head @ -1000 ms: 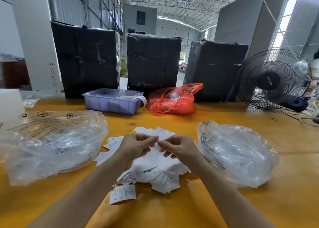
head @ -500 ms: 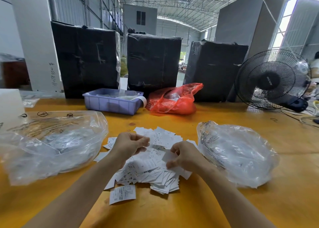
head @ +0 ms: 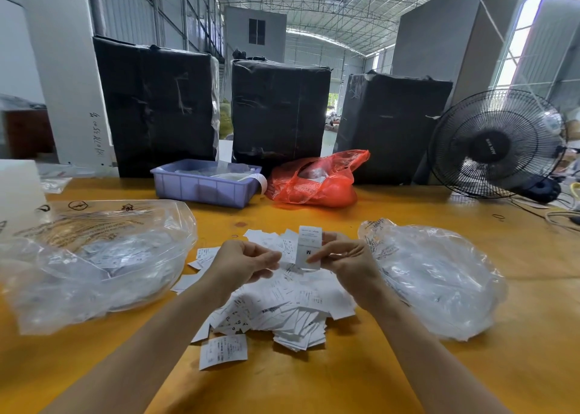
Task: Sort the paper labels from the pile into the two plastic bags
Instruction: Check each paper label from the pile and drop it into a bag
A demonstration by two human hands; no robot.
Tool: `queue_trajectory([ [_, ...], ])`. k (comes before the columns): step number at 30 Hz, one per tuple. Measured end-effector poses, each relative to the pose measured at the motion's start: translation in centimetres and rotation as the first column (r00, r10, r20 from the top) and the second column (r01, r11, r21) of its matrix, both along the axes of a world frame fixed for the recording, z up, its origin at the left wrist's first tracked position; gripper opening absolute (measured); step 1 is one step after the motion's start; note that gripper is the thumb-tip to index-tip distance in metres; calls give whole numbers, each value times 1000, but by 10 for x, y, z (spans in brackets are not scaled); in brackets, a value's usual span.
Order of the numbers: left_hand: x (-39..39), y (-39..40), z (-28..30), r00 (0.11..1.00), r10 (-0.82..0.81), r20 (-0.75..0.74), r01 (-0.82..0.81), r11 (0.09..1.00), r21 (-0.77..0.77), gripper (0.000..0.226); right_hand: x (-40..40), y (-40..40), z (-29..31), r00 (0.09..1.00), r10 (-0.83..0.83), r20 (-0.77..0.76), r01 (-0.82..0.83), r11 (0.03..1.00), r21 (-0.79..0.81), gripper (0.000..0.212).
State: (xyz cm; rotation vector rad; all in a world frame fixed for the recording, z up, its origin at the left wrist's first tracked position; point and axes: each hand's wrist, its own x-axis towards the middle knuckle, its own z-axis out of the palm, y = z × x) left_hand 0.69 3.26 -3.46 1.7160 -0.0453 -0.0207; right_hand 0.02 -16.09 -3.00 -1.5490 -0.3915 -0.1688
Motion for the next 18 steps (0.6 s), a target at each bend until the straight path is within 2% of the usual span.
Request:
queue_trajectory([
  [4, -1, 0, 1, 1000, -17, 8, 17, 1000, -1, 7, -1, 3, -1, 994, -47, 98, 56, 994, -95, 19],
  [9, -2, -1, 2, 999, -39, 13, 39, 999, -6, 5, 1, 3, -2, 995, -82, 61, 92, 979, -181, 28],
  [12, -3, -1, 2, 997, -73, 15, 73, 997, 5, 4, 0, 5, -1, 994, -98, 48, 102, 990, -93, 21],
  [15, -5, -3, 2, 994, -106, 13, 105, 994, 14, 5, 2, 6, -1, 995, -97, 11, 96, 994, 52, 54],
  [16, -5, -4, 2, 994, -111, 12, 111, 994, 16, 6, 2, 7, 0, 996, -90, -22, 92, 992, 90, 59],
  [18, -6, -6, 2, 993, -116, 10, 116, 993, 13, 6, 2, 10, 2, 995, -53, -84, 67, 982, 176, 44],
])
